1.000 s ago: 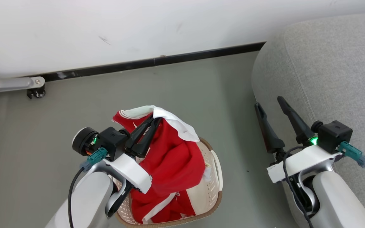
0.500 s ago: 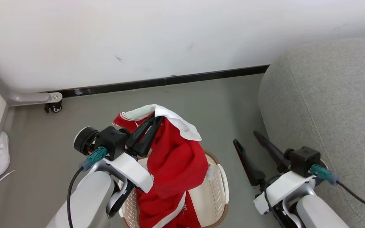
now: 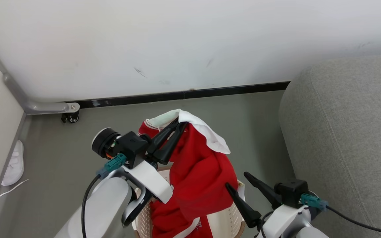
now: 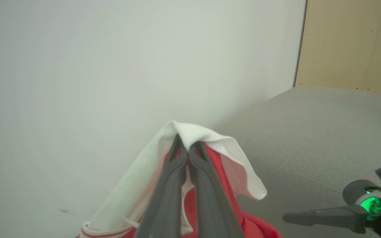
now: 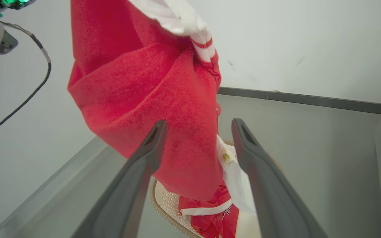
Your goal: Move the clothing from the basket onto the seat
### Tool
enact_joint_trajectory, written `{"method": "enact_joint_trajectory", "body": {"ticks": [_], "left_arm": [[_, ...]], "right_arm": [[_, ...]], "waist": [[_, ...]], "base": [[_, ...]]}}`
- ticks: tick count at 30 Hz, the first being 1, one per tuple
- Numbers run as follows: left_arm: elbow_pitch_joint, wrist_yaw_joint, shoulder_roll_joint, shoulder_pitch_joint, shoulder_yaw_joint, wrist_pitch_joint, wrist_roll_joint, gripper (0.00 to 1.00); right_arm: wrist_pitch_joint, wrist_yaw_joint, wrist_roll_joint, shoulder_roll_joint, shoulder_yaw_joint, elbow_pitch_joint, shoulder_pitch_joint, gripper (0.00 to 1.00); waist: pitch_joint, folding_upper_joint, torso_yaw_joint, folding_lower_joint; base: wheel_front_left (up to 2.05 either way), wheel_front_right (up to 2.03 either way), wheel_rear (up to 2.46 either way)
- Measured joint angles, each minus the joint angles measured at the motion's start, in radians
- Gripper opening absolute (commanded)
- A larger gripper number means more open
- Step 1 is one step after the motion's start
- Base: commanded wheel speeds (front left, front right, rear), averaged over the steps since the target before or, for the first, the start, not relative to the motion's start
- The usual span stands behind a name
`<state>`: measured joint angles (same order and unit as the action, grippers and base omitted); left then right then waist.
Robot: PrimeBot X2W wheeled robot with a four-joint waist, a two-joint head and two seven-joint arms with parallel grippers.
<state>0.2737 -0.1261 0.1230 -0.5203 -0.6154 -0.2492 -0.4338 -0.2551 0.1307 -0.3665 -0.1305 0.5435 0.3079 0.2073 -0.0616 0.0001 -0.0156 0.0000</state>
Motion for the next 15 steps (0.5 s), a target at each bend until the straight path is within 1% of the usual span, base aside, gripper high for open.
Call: {"method": "enact_joint_trajectory", "body": {"ticks": [9,12,15], "left_arm": [[-0.036,0.000,-0.025,-0.007,-0.043,0.002,-0.017,0.00],[-0.041,0.000,-0.025,-0.007,-0.047,0.003,-0.024,0.00],[-0.046,0.000,-0.026,-0.007,-0.049,0.009,-0.029,0.00]], "right_arm": [[0.000,0.000,-0.096,-0.007,0.075,0.036,0.008,1.00],[0.000,0.000,-0.112,-0.016,0.076,0.042,0.024,1.00],[0.000,0.000,-0.124,-0.026,0.053,0.039,0.050,1.00]], "waist": [[0.024,0.0000,0.028,0.0000],[0.029,0.0000,0.037,0.0000],[0.032,0.0000,0.047,0.0000]], "base": [[0.00,0.00,0.00],[0.00,0.00,0.00],[0.00,0.00,0.00]]}}
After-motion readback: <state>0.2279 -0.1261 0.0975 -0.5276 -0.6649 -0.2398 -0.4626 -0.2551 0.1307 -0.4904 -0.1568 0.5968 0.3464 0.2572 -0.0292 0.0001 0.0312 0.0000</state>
